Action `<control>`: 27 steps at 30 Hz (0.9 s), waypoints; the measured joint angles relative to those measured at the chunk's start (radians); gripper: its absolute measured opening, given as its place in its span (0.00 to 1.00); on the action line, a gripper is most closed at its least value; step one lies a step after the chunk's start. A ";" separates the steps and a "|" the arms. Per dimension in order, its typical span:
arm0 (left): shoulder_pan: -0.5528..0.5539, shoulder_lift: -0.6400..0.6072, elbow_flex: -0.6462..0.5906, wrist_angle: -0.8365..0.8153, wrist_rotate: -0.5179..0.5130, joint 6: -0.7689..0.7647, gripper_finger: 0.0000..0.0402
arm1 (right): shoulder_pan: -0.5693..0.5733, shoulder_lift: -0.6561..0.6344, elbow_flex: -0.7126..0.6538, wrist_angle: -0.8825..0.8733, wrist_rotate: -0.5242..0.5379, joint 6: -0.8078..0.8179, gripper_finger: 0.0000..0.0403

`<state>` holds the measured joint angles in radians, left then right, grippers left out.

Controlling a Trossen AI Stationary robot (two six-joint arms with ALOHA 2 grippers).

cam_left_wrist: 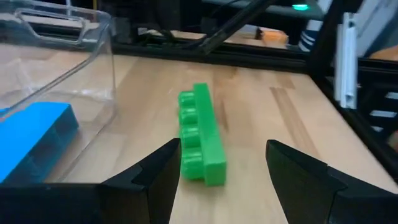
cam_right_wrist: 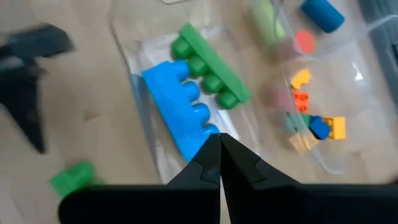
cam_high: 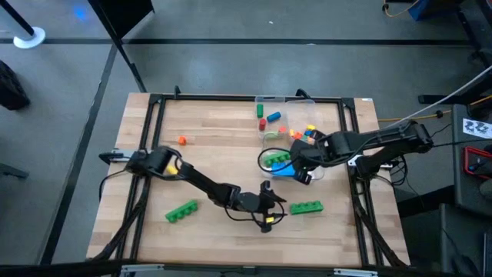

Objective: Sort blocks by size
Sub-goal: Put the top large green 4 stud game piece into the bottom transparent bin

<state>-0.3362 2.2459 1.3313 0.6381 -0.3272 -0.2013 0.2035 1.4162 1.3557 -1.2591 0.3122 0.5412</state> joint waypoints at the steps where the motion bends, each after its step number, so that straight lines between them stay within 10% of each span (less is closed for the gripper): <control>1: -0.002 0.014 0.015 0.000 -0.011 0.005 0.55 | 0.000 0.000 0.008 0.000 -0.009 -0.001 0.01; 13: -0.045 0.173 0.278 -0.147 -0.190 0.190 0.55 | 0.000 -0.002 0.058 -0.037 -0.097 -0.028 0.01; 27: -0.026 0.245 0.293 -0.162 -0.221 0.136 0.55 | 0.000 -0.042 0.058 -0.044 -0.148 -0.027 0.01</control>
<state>-0.3617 2.4911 1.6239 0.4765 -0.5481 -0.0657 0.2035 1.3743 1.4139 -1.3027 0.1646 0.5140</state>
